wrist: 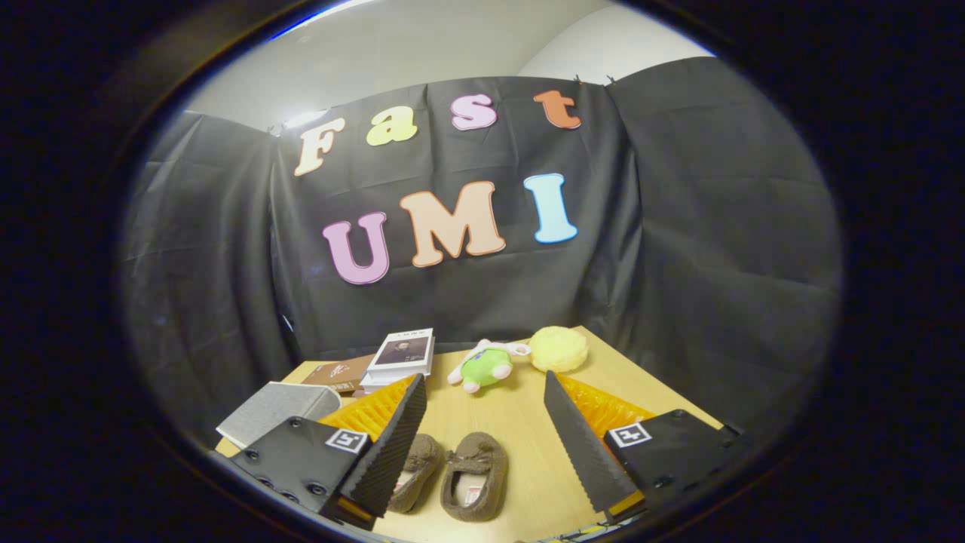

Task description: Open the storage box then place both shoes into the box .Put the left shoe in first, then the right shoe, with the right side of both shoes facing outward in a uniform manner.

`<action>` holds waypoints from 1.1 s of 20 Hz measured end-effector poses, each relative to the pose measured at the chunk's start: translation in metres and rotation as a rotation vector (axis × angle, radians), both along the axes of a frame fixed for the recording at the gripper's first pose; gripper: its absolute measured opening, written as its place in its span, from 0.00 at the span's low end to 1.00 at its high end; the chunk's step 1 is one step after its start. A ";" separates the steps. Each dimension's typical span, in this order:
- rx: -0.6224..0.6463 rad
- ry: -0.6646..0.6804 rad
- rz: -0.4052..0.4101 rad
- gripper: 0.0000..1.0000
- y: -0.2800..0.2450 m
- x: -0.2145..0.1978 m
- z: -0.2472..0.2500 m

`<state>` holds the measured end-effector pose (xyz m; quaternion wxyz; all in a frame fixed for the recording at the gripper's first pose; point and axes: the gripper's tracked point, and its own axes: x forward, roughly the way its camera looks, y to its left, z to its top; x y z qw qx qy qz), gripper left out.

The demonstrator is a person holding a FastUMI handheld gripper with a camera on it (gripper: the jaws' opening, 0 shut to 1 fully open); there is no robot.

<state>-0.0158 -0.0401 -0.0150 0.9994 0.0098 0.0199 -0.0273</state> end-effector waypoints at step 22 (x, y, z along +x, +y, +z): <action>0.572 0.363 0.221 1.00 0.137 0.027 -0.106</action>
